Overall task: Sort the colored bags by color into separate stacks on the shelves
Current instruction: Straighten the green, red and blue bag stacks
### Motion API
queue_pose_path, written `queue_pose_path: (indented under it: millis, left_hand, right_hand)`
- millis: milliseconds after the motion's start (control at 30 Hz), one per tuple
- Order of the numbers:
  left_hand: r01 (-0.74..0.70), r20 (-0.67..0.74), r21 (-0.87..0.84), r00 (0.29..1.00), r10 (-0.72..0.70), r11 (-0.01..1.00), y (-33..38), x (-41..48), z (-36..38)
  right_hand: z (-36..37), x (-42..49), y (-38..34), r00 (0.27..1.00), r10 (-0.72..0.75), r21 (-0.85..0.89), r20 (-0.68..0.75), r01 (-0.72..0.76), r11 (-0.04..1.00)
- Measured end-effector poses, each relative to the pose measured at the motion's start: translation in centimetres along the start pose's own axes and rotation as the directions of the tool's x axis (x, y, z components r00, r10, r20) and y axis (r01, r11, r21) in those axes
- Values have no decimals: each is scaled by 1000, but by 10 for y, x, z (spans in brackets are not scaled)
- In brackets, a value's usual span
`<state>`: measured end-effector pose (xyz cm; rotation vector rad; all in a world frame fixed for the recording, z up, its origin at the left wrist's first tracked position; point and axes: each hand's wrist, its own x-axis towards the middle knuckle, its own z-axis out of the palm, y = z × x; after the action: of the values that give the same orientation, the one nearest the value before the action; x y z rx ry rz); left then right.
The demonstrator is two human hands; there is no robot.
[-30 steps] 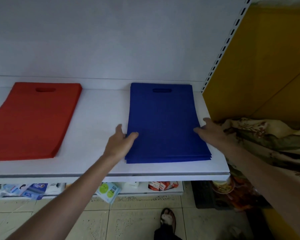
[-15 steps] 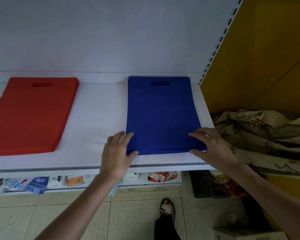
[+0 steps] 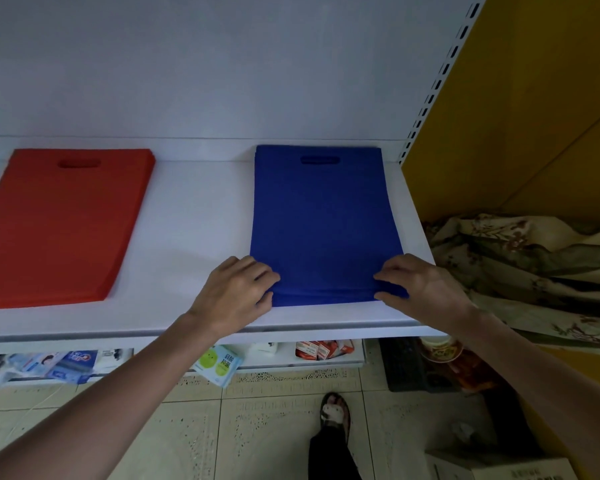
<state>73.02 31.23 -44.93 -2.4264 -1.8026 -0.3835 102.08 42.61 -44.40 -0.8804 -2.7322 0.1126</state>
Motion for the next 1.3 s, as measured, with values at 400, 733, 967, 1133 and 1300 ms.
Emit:
queue_pose_path:
  millis: [400,733,967,1133,1300]
  left_hand:
    - [112,26,-3,993,-112,994,7,12,0]
    - [130,-150,-31,980,-133,991,3,20,-13]
    - [156,-178,-38,971,-161,987,1,30,-17]
    - [139,-161,-69,976,-148,988,-2,27,-16]
    - [107,-111,-93,987,-117,990,0,19,-12]
  right_hand:
    - [12,-6,0,981,-189,-156,-45,180,971]
    - [3,0,-2,986,-58,-30,-154,54,998]
    - [18,12,-33,983,-180,-178,-36,171,969]
    - [23,21,-24,993,-115,-132,2,114,985]
    - [18,20,-25,986,-161,-193,43,166,967]
